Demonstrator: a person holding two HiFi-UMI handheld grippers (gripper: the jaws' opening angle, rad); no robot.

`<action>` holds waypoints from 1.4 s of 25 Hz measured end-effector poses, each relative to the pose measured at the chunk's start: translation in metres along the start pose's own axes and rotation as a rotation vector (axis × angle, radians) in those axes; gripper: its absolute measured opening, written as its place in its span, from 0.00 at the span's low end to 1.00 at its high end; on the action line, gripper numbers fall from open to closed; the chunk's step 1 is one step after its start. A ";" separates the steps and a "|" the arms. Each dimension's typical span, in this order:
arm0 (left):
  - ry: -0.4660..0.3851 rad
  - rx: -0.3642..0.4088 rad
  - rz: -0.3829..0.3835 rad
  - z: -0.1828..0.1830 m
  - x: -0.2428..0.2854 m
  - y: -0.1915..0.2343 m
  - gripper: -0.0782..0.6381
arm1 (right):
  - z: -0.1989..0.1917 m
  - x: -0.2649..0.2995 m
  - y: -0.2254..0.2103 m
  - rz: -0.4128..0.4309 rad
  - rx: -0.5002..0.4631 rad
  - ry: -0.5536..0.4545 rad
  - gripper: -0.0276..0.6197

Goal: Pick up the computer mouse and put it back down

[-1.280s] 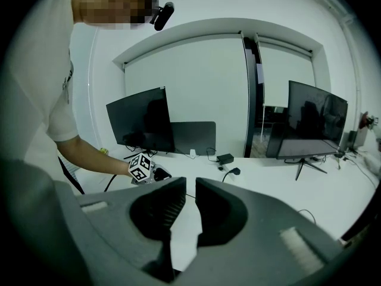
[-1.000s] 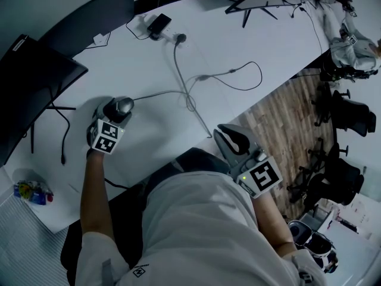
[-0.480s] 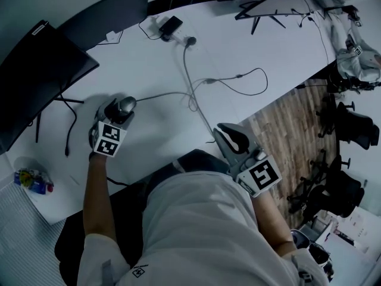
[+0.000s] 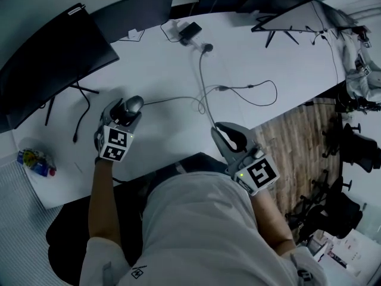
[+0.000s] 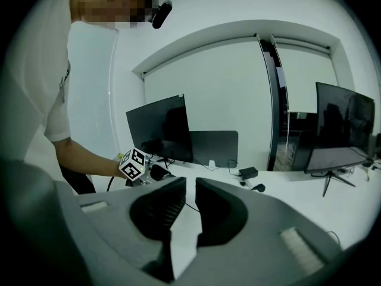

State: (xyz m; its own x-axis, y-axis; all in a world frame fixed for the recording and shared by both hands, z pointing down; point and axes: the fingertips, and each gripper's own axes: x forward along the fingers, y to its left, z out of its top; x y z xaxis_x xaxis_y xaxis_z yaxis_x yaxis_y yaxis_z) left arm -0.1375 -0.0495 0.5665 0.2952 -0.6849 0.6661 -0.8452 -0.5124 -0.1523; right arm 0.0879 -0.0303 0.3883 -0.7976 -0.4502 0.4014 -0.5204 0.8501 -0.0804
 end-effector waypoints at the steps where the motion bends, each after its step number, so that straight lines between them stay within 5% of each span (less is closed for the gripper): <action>1: -0.003 -0.002 0.012 0.003 -0.006 0.001 0.58 | 0.003 0.002 0.002 0.011 0.002 -0.007 0.12; 16: -0.060 -0.087 0.215 0.017 -0.097 0.010 0.57 | 0.023 0.031 0.035 0.173 -0.054 -0.069 0.12; 35: -0.137 -0.089 0.406 0.053 -0.194 0.014 0.57 | 0.045 0.061 0.070 0.316 -0.083 -0.121 0.12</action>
State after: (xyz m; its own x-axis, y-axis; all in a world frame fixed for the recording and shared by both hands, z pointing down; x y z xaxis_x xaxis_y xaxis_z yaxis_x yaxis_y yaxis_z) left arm -0.1829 0.0485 0.3962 -0.0175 -0.8870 0.4614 -0.9382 -0.1449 -0.3142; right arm -0.0110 -0.0101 0.3660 -0.9482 -0.1864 0.2572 -0.2195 0.9698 -0.1065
